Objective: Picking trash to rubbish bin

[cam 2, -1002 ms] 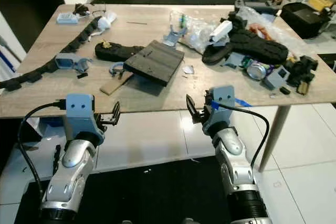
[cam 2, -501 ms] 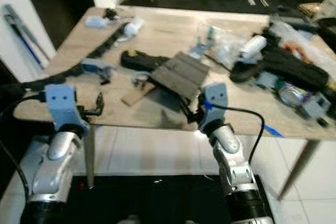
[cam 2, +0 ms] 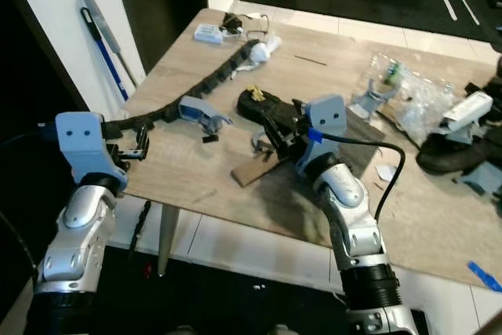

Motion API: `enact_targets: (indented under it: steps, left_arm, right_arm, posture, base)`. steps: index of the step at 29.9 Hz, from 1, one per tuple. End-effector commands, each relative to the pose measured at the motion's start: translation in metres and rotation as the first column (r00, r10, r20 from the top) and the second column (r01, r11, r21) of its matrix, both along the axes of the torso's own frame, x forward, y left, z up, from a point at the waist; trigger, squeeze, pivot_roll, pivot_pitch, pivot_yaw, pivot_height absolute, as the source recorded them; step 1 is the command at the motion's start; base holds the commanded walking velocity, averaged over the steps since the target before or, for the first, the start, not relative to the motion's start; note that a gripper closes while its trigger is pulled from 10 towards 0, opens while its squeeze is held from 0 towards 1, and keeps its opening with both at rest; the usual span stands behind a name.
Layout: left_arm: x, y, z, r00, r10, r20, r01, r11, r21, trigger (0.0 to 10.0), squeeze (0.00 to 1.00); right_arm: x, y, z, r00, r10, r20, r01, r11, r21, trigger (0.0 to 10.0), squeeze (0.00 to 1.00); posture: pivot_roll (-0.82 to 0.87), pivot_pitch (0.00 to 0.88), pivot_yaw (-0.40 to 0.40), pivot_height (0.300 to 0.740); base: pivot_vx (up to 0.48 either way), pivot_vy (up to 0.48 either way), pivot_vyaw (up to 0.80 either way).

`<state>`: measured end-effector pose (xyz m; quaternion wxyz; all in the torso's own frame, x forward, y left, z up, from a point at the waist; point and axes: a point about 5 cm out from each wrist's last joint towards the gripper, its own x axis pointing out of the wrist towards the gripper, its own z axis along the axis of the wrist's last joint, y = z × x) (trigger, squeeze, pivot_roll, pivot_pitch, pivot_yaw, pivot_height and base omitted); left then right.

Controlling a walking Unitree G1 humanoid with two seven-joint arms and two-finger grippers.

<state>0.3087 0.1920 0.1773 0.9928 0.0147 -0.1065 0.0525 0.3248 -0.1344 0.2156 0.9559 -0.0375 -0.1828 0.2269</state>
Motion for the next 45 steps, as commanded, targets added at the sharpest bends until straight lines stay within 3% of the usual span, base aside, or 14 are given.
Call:
enact_targets:
  steps: [1, 7, 13, 16, 19, 25, 26, 27, 28, 38, 45]
  left_arm:
    - [-0.001, -0.004, -0.003, 1.000, -0.015, -0.016, 0.014, 1.000, -0.005, 10.0, 0.00]
    - [0.000, -0.005, -0.001, 1.000, -0.017, -0.012, 0.017, 1.000, -0.006, 10.0, 0.00]
    - [0.000, -0.003, 0.004, 1.000, -0.015, 0.006, 0.015, 1.000, -0.006, 10.0, 0.00]
    - [0.000, -0.002, 0.005, 1.000, -0.013, 0.011, 0.013, 1.000, -0.005, 10.0, 0.00]
    - [-0.001, -0.001, 0.007, 1.000, -0.018, 0.011, 0.017, 1.000, 0.012, 10.0, 0.00]
    - [0.000, -0.006, 0.014, 0.993, -0.119, 0.004, 0.117, 0.986, 0.115, 10.0, 0.00]
    - [0.001, -0.006, 0.016, 0.989, -0.150, -0.002, 0.149, 0.979, 0.140, 10.0, 0.00]
    - [0.001, -0.006, 0.016, 0.987, -0.158, -0.006, 0.157, 0.977, 0.144, 10.0, 0.00]
    - [0.001, -0.006, 0.017, 0.987, -0.161, -0.007, 0.160, 0.976, 0.146, 10.0, 0.00]
    - [0.004, -0.005, 0.016, 0.982, -0.185, -0.049, 0.190, 0.971, 0.148, 10.0, 0.00]
    - [0.008, -0.007, 0.015, 0.975, -0.209, -0.072, 0.218, 0.962, 0.164, 10.0, 0.00]
  right_arm:
    - [-0.001, -0.006, 0.011, 1.000, 0.001, 0.029, -0.001, 1.000, -0.001, 10.0, 0.00]
    - [0.000, -0.006, 0.023, 0.998, 0.024, 0.053, -0.024, 1.000, -0.006, 10.0, 0.00]
    - [0.006, -0.008, 0.023, 0.992, 0.114, -0.052, -0.120, 0.983, -0.136, 10.0, 0.00]
    - [0.008, -0.010, 0.025, 0.983, 0.151, -0.100, -0.163, 0.978, -0.127, 10.0, 0.00]
    - [0.012, -0.014, 0.032, 0.978, 0.161, -0.136, -0.176, 0.979, -0.107, 10.0, 0.00]
    - [0.019, -0.018, 0.036, 0.965, 0.185, -0.185, -0.215, 0.963, -0.162, 10.0, 0.00]
    - [0.025, -0.020, 0.033, 0.958, 0.192, -0.212, -0.229, 0.958, -0.172, 10.0, 0.65]
    - [0.026, -0.021, 0.033, 0.956, 0.193, -0.221, -0.233, 0.957, -0.173, 10.0, 0.65]
    - [0.029, -0.022, 0.031, 0.953, 0.194, -0.233, -0.235, 0.958, -0.165, 10.0, 1.00]
    - [0.047, -0.021, 0.019, 0.942, 0.210, -0.262, -0.245, 0.963, -0.111, 10.0, 1.00]
    - [0.053, -0.004, 0.011, 0.916, 0.310, -0.255, -0.336, 0.940, -0.062, 10.0, 1.00]
  posture:
    - [-0.01, 0.151, -0.040, 0.740]
    - [-0.01, 0.152, -0.039, 0.740]
    - [-0.01, 0.156, -0.038, 0.740]
    - [-0.02, 0.161, -0.039, 0.740]
    - [-0.02, 0.161, -0.039, 0.740]
    - [-0.02, 0.166, -0.047, 0.740]
    - [-0.02, 0.170, -0.051, 0.740]
    - [-0.02, 0.170, -0.051, 0.740]
    - [-0.02, 0.170, -0.051, 0.740]
    - [-0.01, 0.191, -0.054, 0.740]
    - [-0.01, 0.225, -0.061, 0.740]
  base:
    - [0.322, 0.000, 0.00]
    - [0.319, 0.000, 0.00]
    - [0.206, 0.000, 0.00]
    - [0.000, 0.000, 0.00]
    - [0.000, 0.000, 0.00]
    - [0.000, 0.000, 0.00]
    - [0.000, 0.000, 0.00]
    - [0.000, 0.000, 0.00]
    - [0.000, 0.000, 0.00]
    - [0.000, 0.000, 0.00]
    - [0.000, 0.000, 0.00]
